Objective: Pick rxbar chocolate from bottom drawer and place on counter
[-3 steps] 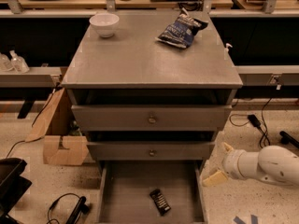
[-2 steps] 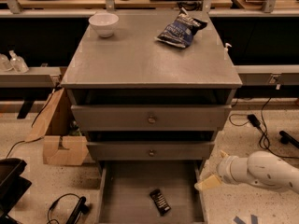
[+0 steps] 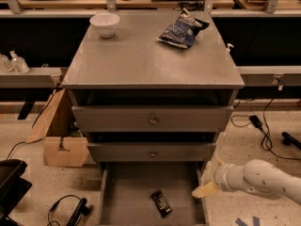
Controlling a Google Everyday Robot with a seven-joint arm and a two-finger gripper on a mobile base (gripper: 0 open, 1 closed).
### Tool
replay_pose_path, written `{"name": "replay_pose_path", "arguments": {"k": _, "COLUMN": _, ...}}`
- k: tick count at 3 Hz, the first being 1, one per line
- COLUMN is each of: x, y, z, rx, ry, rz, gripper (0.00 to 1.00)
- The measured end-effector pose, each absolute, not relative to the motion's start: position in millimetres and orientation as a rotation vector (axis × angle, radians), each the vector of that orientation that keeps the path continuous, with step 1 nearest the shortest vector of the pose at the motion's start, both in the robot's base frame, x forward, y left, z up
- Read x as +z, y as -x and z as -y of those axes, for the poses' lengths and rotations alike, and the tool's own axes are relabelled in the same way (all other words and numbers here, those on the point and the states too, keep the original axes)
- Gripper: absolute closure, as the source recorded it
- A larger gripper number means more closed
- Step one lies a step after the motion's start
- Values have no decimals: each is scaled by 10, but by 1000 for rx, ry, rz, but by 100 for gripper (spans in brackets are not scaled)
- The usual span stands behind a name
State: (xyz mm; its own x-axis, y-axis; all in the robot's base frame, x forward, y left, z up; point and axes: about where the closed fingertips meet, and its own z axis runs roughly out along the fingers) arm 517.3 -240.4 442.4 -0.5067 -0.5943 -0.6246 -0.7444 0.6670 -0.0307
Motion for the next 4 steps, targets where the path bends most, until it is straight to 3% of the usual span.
{"name": "replay_pose_path", "arguments": {"k": 1, "x": 3535, "y": -5059, "z": 2157, "rx": 463, "ry": 996, "rz": -2318, "gripper": 0}}
{"name": "replay_pose_path", "arguments": {"k": 4, "x": 2563, "y": -5182, "z": 1307, "rx": 633, "ry": 1042, "rz": -2298, "gripper": 0}}
